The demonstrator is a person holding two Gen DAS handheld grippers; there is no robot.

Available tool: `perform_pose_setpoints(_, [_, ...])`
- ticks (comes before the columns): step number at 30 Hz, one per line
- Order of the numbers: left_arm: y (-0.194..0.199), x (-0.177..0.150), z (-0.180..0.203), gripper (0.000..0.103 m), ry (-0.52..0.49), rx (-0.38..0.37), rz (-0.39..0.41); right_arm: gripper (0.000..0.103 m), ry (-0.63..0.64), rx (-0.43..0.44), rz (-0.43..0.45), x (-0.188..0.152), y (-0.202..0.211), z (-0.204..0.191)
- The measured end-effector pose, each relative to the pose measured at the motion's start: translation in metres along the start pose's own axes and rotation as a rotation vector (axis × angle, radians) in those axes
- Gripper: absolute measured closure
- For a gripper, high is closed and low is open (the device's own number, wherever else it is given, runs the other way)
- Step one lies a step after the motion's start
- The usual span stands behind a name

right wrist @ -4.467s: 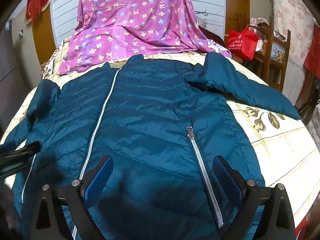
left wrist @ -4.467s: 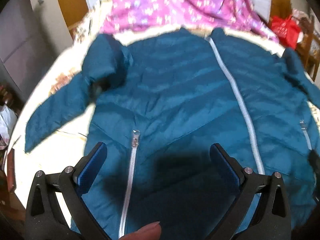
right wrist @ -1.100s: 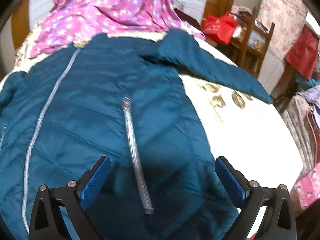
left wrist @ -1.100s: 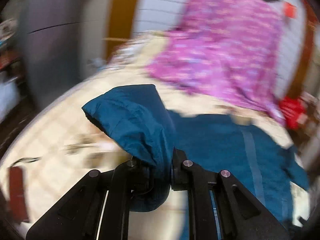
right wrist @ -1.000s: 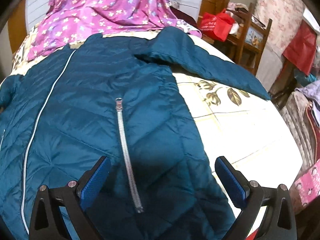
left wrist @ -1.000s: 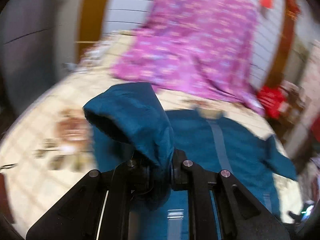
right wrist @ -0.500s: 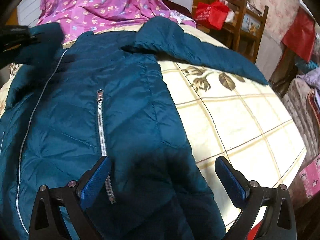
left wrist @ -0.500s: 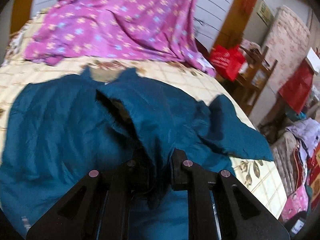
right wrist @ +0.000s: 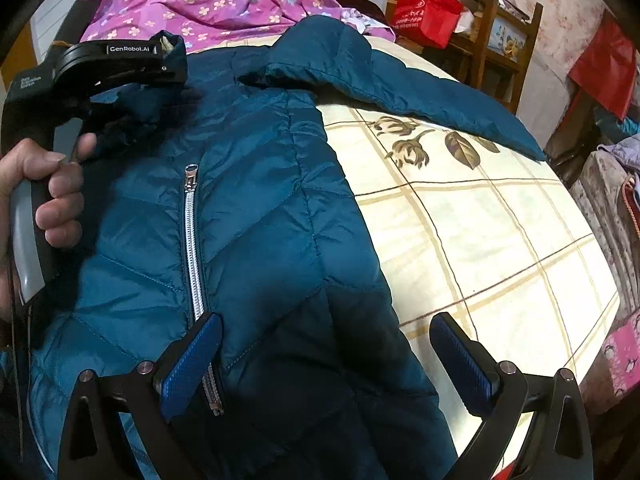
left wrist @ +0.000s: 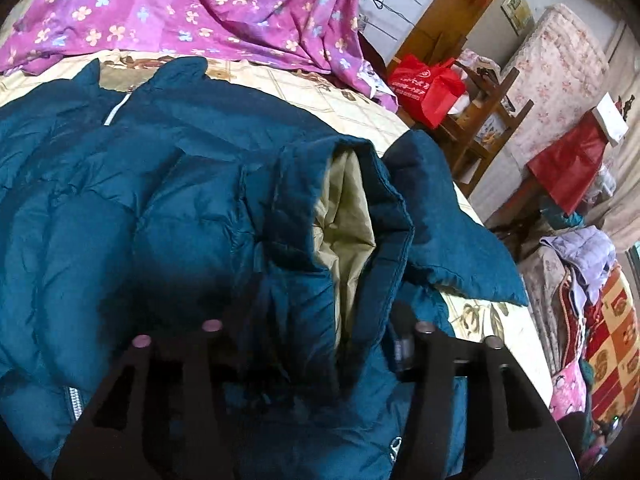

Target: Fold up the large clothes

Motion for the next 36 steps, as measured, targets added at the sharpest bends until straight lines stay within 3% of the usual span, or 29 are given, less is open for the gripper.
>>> perform_pose_setpoints(7, [0.026, -0.004, 0.015, 0.044, -0.029, -0.079, -0.009, 0.0, -0.008, -0.028, 0.005, 0.001, 0.001, -0.001])
perform_pose_setpoints(11, [0.06, -0.005, 0.0, 0.044, -0.051, -0.057, 0.016, 0.0, -0.026, -0.052, 0.035, 0.006, 0.007, -0.001])
perform_pose_setpoints(14, [0.088, -0.001, -0.038, 0.044, -0.066, 0.037, 0.054, 0.0, -0.034, -0.076, 0.081, 0.015, 0.016, -0.005])
perform_pose_setpoints(18, [0.13, 0.007, -0.124, 0.044, -0.037, 0.223, 0.105, 0.0, -0.046, -0.06, 0.21, 0.037, 0.038, -0.027])
perform_pose_setpoints(21, [0.166, 0.017, -0.194, 0.044, 0.003, 0.378, 0.149, 0.0, -0.033, -0.004, 0.323, 0.062, 0.052, -0.053])
perform_pose_setpoints(23, [0.184, 0.023, -0.233, 0.044, 0.036, 0.464, 0.177, 0.001, -0.005, 0.093, 0.359, 0.085, 0.049, -0.084])
perform_pose_setpoints(27, [0.203, 0.028, -0.292, 0.044, 0.151, 0.543, 0.211, 0.004, 0.088, 0.248, 0.362, 0.128, 0.034, -0.152])
perform_pose_setpoints(30, [0.195, 0.025, -0.309, 0.044, 0.207, 0.546, 0.196, 0.004, 0.106, 0.363, 0.263, 0.149, 0.006, -0.203])
perform_pose_setpoints(32, [0.183, 0.023, -0.312, 0.044, 0.207, 0.551, 0.175, 0.004, 0.113, 0.414, 0.225, 0.159, -0.016, -0.235])
perform_pose_setpoints(36, [0.172, 0.016, -0.32, 0.043, 0.137, 0.61, 0.164, 0.004, 0.146, 0.435, 0.167, 0.166, -0.06, -0.252])
Point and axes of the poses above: each gripper's, at about its wrist camera, not at the fingertips, and y roughly against the way its jaws point, z to its right, x to its top, the point moved 10 cm from there along -y, roughly the way its jaws point, and after that the axes turned 10 degrees about z, right-handed, at the moved point
